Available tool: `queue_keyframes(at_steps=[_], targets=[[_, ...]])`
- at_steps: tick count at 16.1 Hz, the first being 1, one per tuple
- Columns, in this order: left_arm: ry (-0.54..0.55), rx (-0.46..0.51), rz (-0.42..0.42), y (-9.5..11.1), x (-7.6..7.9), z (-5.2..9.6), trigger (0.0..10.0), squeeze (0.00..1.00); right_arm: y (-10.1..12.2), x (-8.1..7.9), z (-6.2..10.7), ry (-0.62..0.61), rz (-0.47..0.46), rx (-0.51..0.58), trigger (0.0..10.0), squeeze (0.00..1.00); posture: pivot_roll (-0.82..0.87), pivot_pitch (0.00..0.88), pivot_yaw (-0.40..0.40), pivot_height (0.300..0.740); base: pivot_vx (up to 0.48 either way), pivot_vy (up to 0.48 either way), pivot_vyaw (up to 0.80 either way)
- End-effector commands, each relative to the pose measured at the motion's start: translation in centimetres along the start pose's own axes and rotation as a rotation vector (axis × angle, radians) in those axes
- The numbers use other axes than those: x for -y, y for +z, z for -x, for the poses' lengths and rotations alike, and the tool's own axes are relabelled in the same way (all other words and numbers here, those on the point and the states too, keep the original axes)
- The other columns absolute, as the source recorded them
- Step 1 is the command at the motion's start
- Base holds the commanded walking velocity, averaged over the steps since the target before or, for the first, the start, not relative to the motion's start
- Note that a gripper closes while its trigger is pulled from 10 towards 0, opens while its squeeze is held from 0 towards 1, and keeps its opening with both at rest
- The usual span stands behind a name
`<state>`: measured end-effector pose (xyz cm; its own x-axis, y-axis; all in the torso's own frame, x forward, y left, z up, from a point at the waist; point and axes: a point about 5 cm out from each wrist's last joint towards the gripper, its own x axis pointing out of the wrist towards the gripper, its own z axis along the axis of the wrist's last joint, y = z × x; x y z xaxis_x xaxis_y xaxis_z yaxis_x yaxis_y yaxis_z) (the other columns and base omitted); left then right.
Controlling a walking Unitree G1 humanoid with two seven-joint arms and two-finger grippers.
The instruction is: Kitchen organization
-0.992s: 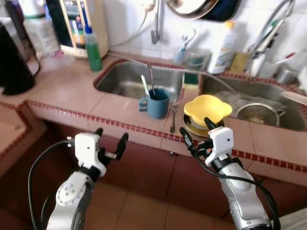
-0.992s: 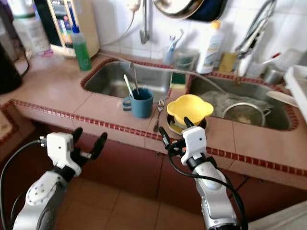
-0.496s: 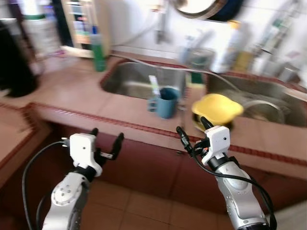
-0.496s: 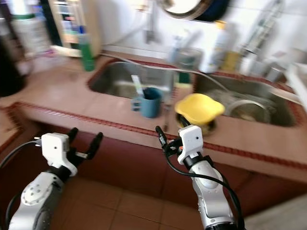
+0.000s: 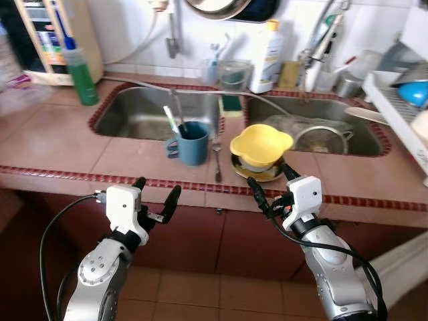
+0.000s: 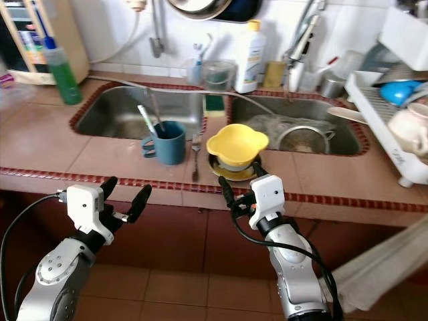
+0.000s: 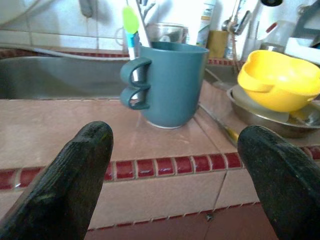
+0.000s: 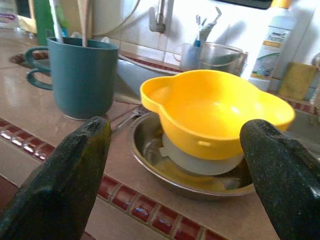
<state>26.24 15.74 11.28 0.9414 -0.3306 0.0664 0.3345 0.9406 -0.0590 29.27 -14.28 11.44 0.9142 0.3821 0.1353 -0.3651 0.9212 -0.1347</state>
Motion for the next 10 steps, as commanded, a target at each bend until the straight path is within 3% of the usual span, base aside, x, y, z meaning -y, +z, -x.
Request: queue_keyframes(at_steps=[1,10], targets=[[-0.012,0.027,-0.008,0.6,0.09,-0.11,10.0,0.0,0.59,0.24,-0.2,-0.006,0.013,0.023,10.0,0.0,-0.1,0.0,-0.006,0.74,0.0,0.0,0.0],[-0.021,0.064,-0.01,1.45,-0.11,-0.37,10.0,0.0,1.36,0.48,-0.34,0.003,0.018,0.067,10.0,0.0,-0.1,0.0,-0.014,0.74,0.319,0.0,0.0]])
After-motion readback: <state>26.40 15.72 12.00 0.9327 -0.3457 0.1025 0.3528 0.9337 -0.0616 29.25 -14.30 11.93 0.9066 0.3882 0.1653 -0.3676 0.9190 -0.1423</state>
